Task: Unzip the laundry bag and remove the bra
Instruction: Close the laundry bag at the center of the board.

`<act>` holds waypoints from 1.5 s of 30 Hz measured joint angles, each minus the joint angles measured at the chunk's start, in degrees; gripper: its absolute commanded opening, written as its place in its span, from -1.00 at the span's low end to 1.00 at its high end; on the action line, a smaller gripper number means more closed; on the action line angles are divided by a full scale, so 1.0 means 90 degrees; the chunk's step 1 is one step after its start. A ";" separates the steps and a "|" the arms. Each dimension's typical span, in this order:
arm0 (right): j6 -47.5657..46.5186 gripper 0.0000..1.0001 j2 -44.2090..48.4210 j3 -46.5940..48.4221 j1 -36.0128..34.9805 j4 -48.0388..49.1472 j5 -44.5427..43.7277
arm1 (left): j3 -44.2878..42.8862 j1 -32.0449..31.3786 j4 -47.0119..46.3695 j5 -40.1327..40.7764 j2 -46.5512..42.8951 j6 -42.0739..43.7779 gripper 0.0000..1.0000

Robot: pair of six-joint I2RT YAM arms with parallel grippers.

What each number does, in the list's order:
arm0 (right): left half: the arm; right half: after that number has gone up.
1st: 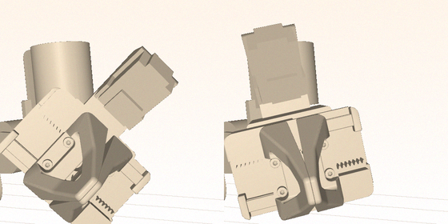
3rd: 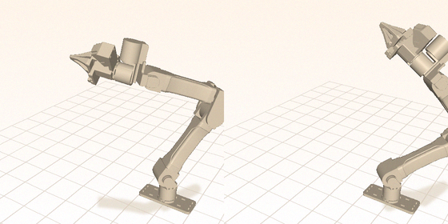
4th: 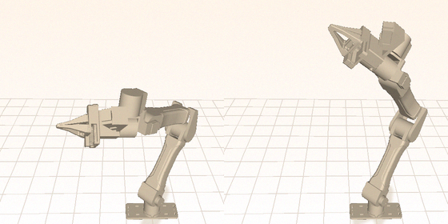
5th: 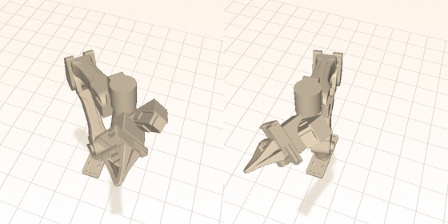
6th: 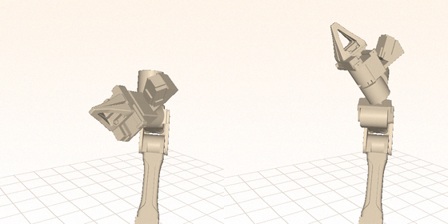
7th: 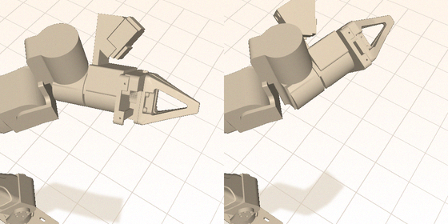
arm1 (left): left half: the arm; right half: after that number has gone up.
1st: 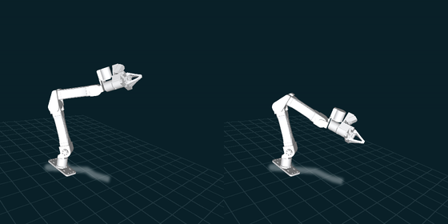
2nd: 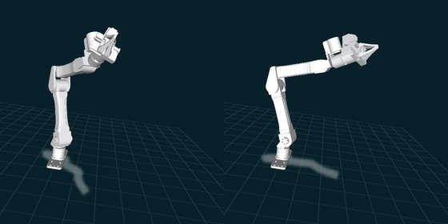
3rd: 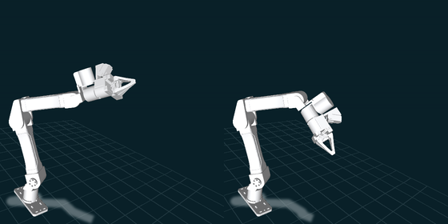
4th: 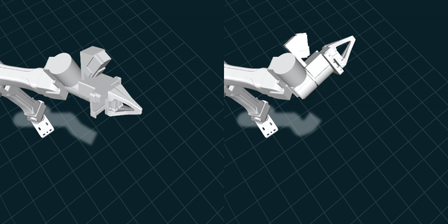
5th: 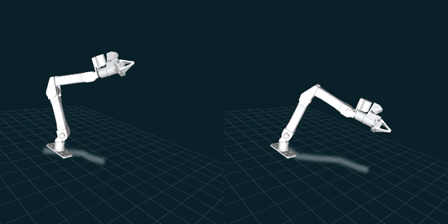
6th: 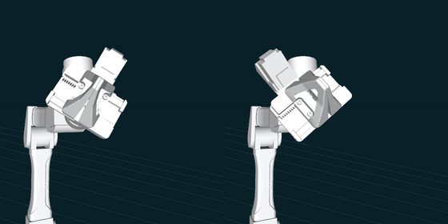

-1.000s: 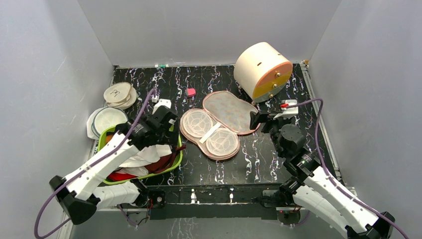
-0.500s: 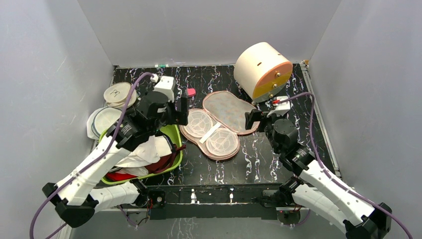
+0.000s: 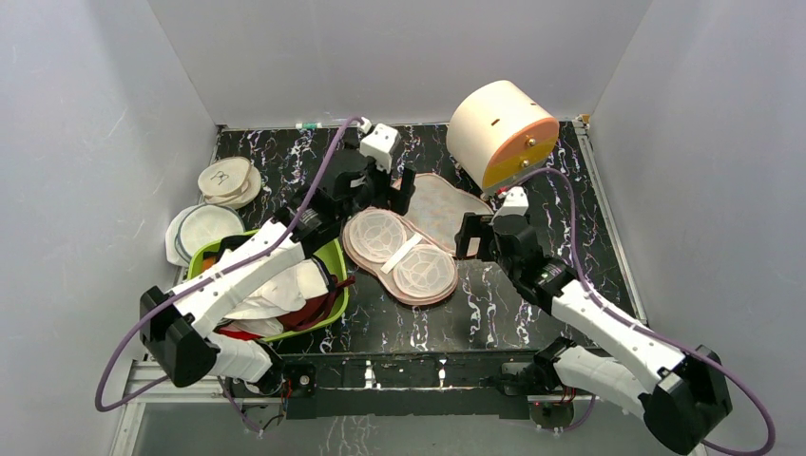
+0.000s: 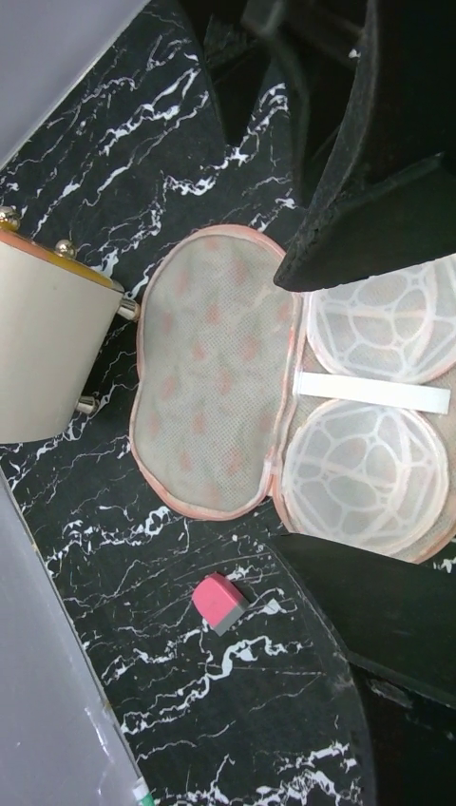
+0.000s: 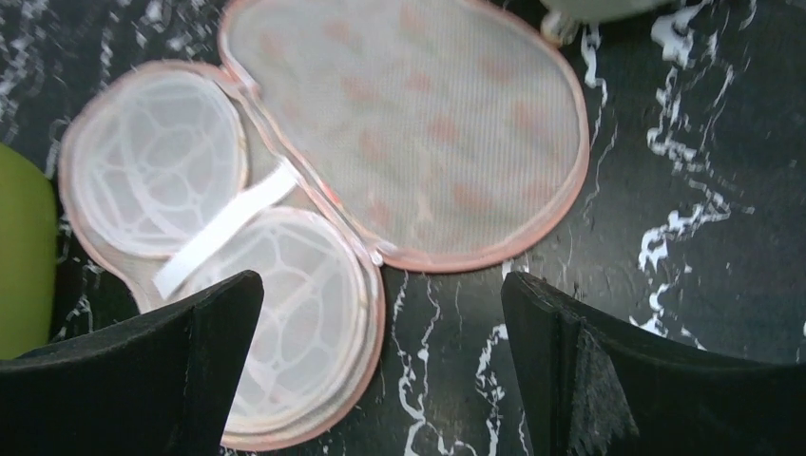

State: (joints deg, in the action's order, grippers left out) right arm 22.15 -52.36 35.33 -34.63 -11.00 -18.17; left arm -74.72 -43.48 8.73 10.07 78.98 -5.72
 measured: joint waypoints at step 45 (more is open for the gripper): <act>0.3507 -0.25 -0.5875 -0.0906 0.5226 0.6450 0.6696 | 0.2018 -0.0100 -0.1778 0.0483 -0.1525 0.0726 0.97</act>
State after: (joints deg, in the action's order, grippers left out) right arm 53.71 -105.23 27.18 12.40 47.05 42.09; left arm -56.55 -44.38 -7.27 14.41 65.25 0.82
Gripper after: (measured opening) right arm 0.381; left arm 0.983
